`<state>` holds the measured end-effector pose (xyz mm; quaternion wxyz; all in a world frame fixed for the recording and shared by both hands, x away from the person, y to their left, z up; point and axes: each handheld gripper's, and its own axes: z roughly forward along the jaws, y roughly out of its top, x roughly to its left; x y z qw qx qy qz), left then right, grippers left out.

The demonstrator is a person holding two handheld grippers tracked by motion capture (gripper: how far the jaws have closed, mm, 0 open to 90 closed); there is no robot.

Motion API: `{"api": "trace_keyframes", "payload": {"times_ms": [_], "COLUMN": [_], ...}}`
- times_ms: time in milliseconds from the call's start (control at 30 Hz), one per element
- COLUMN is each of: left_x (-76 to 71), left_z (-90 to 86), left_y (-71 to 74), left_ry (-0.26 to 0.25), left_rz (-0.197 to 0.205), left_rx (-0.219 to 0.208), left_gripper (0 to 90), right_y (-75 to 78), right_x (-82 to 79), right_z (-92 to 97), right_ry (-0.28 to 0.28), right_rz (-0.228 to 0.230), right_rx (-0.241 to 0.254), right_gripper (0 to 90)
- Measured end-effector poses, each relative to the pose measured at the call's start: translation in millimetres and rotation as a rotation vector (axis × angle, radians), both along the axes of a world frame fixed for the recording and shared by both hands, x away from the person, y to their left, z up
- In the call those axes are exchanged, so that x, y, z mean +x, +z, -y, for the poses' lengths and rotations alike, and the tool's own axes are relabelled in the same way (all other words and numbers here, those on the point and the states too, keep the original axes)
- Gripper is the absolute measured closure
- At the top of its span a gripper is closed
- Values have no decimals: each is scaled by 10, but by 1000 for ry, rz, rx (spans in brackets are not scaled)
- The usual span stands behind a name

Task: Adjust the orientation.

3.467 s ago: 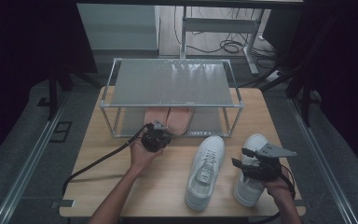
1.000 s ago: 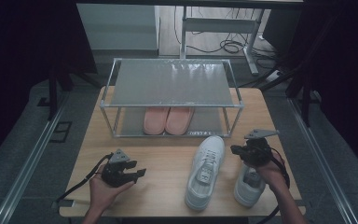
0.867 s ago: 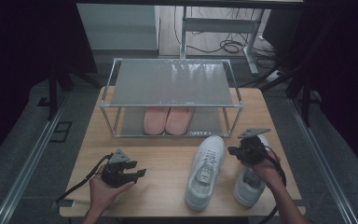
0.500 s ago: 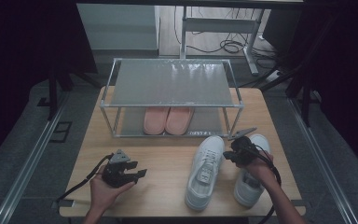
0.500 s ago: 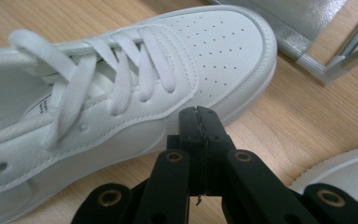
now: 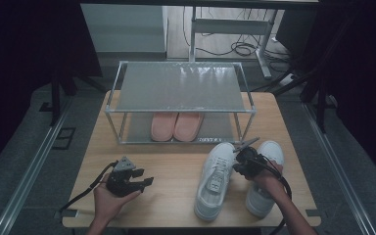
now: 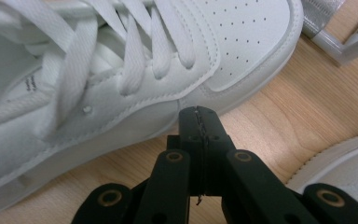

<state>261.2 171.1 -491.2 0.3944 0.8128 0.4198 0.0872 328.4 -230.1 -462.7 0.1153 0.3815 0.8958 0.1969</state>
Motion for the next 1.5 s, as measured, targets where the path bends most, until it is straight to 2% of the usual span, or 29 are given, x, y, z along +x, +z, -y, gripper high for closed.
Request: {"api": "trace_keyframes", "payload": {"times_ms": [367,467,800,1133,1500], "left_x": [3,7,8,8,9], "left_z": [11,16,6,-1,2], "left_y": [-10,-15,-12,-11,-15], "left_ry": [-3,-2,-5,-3,-1], "left_rz": [-6,-8,-7,-5,-7], "left_rx": [-5,-4,6,9,14], "left_gripper": [481,481,481,481,481], "right_y": [-2,-6,-7,-23,-42], "right_x": [-1,10,46,62,63], "right_z": [-73,-88,-352,-594,-694], "right_ry": [4,4,53,101,119], "right_rz": [11,2,6,3,2], "right_rx": [-35,-4,-3,28,58], "right_gripper": [900,900,900,900,900]}}
